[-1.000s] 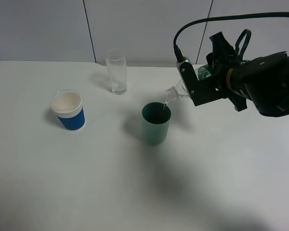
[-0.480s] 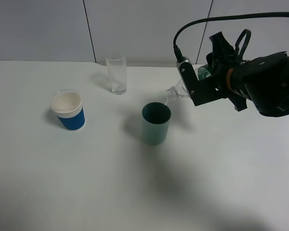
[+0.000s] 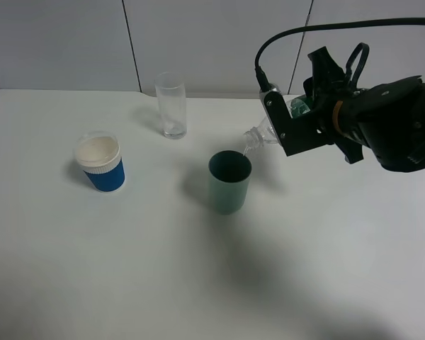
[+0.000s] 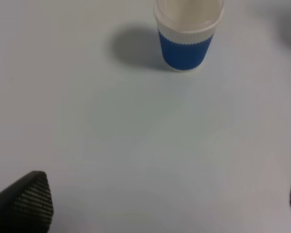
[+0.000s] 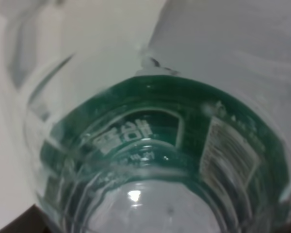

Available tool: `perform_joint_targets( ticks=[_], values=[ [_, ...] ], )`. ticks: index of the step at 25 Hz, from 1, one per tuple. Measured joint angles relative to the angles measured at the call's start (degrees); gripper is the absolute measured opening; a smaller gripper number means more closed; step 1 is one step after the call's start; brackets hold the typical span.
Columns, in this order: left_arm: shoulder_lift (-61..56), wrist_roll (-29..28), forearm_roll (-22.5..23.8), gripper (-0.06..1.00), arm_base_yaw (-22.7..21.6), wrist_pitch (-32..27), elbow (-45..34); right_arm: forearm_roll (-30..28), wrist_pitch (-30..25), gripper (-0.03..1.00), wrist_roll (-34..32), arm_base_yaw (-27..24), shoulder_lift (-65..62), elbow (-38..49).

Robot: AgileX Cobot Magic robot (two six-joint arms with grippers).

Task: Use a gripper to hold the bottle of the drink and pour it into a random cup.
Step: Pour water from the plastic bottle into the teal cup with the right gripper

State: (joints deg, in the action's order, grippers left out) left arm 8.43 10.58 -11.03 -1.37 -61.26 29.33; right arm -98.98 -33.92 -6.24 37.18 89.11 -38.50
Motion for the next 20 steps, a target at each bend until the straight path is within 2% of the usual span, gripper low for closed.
perform_joint_targets(
  ticks=[20],
  values=[
    [0.0, 0.0, 0.0, 0.99, 0.0, 0.0, 0.0, 0.0, -0.9, 0.54, 0.0, 0.0, 0.0, 0.0]
  ],
)
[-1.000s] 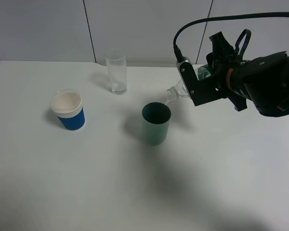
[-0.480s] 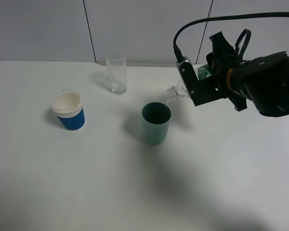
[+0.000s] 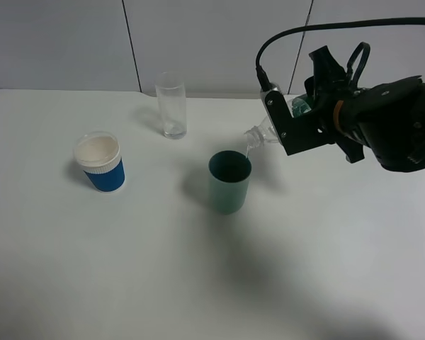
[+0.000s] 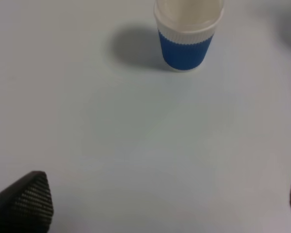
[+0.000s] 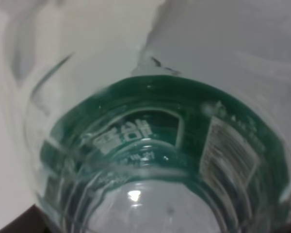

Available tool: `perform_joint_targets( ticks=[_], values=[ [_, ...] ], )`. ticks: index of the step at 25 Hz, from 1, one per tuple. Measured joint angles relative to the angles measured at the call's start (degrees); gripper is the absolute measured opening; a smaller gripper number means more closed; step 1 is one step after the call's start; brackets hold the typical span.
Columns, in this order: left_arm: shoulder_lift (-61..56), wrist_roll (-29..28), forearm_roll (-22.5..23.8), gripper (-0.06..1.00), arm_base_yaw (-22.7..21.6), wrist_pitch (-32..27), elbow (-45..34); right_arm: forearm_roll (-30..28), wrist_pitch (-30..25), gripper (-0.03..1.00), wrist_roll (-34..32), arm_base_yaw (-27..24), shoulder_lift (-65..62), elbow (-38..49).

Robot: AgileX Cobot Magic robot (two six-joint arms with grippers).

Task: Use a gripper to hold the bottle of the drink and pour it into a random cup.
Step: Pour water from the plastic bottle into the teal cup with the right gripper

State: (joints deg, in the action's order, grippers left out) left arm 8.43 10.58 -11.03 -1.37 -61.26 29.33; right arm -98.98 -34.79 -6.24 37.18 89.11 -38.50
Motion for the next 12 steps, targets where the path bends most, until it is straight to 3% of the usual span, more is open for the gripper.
perform_joint_targets(
  ticks=[12],
  values=[
    [0.0, 0.0, 0.0, 0.99, 0.0, 0.0, 0.0, 0.0, -0.8, 0.54, -0.4, 2.6, 0.0, -2.2]
  ],
)
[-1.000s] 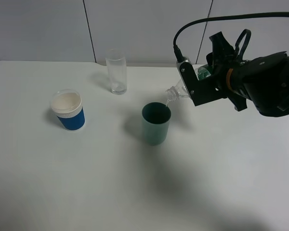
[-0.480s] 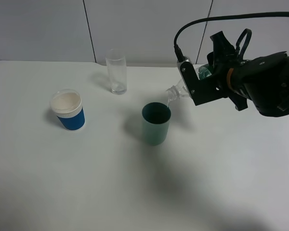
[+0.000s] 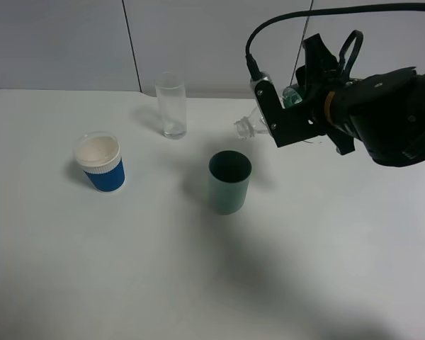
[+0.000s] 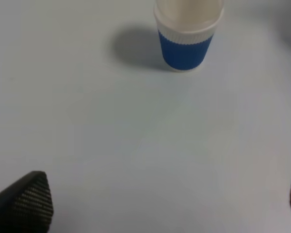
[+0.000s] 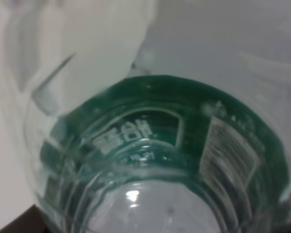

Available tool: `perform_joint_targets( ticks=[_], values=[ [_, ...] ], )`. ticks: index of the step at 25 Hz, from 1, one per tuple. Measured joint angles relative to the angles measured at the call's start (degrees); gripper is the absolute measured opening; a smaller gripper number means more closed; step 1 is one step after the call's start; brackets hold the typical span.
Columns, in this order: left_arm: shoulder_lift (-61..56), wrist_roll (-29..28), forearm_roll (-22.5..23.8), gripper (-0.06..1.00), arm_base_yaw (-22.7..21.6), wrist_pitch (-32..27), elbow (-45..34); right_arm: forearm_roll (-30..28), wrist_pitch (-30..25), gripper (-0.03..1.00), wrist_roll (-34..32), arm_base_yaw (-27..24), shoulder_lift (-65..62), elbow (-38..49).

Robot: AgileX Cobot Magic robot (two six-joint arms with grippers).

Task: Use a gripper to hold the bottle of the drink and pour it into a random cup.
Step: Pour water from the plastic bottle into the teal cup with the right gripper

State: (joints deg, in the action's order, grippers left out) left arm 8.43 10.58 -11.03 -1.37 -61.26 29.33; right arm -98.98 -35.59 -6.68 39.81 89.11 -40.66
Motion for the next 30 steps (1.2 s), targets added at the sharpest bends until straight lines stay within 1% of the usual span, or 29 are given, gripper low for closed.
perform_joint_targets(
  ticks=[11, 19, 26, 30],
  values=[
    [0.0, 0.0, 0.0, 0.99, 0.0, 0.0, 0.0, 0.0, -1.8, 0.54, 0.5, 1.1, 0.0, 0.0],
    [0.0, 0.0, 0.0, 0.99, 0.0, 0.0, 0.0, 0.0, -2.6, 0.54, 5.5, 1.4, 0.0, 0.0],
    [0.0, 0.0, 0.0, 0.99, 0.0, 0.0, 0.0, 0.0, -2.7, 0.54, 7.5, 1.4, 0.0, 0.0],
    [0.0, 0.0, 0.0, 0.99, 0.0, 0.0, 0.0, 0.0, -2.8, 0.54, 10.2, 1.4, 0.0, 0.0]
  ],
)
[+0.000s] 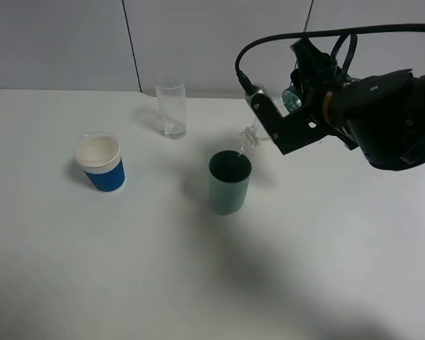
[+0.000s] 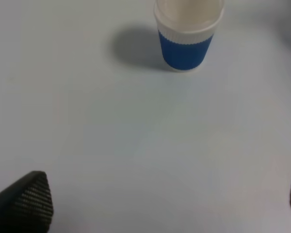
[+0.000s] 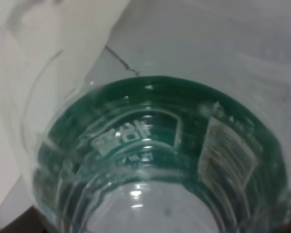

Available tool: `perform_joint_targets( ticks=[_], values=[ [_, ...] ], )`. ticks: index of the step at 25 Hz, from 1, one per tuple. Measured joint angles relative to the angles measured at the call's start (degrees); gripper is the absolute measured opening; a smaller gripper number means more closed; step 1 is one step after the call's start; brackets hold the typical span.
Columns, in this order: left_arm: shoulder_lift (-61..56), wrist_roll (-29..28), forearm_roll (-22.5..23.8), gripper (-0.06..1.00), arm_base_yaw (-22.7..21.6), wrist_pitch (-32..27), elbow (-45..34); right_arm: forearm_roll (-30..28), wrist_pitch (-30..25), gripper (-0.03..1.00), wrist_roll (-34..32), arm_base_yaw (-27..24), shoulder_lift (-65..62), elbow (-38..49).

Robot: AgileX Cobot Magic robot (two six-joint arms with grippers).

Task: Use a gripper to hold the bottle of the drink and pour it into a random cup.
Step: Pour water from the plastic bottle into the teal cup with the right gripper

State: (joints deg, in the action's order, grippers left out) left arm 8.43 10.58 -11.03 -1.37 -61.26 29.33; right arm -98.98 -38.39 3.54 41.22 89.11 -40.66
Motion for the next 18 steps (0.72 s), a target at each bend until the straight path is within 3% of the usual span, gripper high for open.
perform_joint_targets(
  ticks=[8, 18],
  values=[
    [0.0, 0.0, 0.0, 0.99, 0.0, 0.0, 0.0, 0.0, -1.1, 0.54, 2.7, 0.0, 0.0, 0.0],
    [0.0, 0.0, 0.0, 0.99, 0.0, 0.0, 0.0, 0.0, -1.1, 0.54, 1.4, 0.0, 0.0, 0.0]
  ],
)
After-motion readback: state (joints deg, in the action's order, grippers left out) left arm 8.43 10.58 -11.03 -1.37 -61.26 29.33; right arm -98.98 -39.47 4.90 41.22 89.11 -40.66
